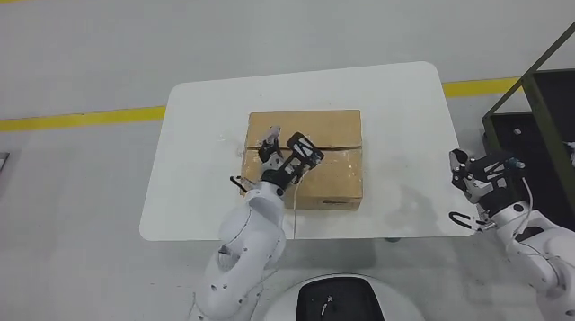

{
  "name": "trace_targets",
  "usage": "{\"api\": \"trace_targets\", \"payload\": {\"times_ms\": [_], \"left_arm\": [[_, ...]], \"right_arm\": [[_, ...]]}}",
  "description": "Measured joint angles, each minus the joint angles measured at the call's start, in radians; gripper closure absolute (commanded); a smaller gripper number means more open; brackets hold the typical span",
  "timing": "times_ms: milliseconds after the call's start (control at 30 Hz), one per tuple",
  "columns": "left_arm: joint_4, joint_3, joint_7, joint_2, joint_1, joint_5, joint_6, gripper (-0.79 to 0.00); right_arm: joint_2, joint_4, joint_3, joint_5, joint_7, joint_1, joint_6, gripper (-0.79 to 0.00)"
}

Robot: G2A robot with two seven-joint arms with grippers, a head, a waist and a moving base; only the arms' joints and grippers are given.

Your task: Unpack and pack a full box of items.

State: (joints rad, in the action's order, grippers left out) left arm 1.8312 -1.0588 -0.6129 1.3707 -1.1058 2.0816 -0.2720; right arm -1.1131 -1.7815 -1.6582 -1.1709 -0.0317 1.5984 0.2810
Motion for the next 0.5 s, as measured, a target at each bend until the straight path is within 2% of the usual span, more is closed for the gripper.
{"api": "trace_targets", "payload": {"times_ms": [367, 467, 500], "left_arm": [[-0.183, 0.106, -0.037, 0.033, 0.141, 0.105, 0.027, -0.785], [-0.213, 0.123, -0.033, 0.041, 0.158, 0.133, 0.044, -0.785], [-0.220, 0.127, -0.034, 0.043, 0.162, 0.140, 0.048, -0.751]], "right_arm": [[-0.001, -0.002, -0.026, 0.013, 0.012, 0.022, -0.005, 0.000], [-0.002, -0.002, -0.030, 0.016, 0.012, 0.023, -0.004, 0.000], [-0.002, -0.002, -0.030, 0.017, 0.012, 0.023, -0.004, 0.000]]}}
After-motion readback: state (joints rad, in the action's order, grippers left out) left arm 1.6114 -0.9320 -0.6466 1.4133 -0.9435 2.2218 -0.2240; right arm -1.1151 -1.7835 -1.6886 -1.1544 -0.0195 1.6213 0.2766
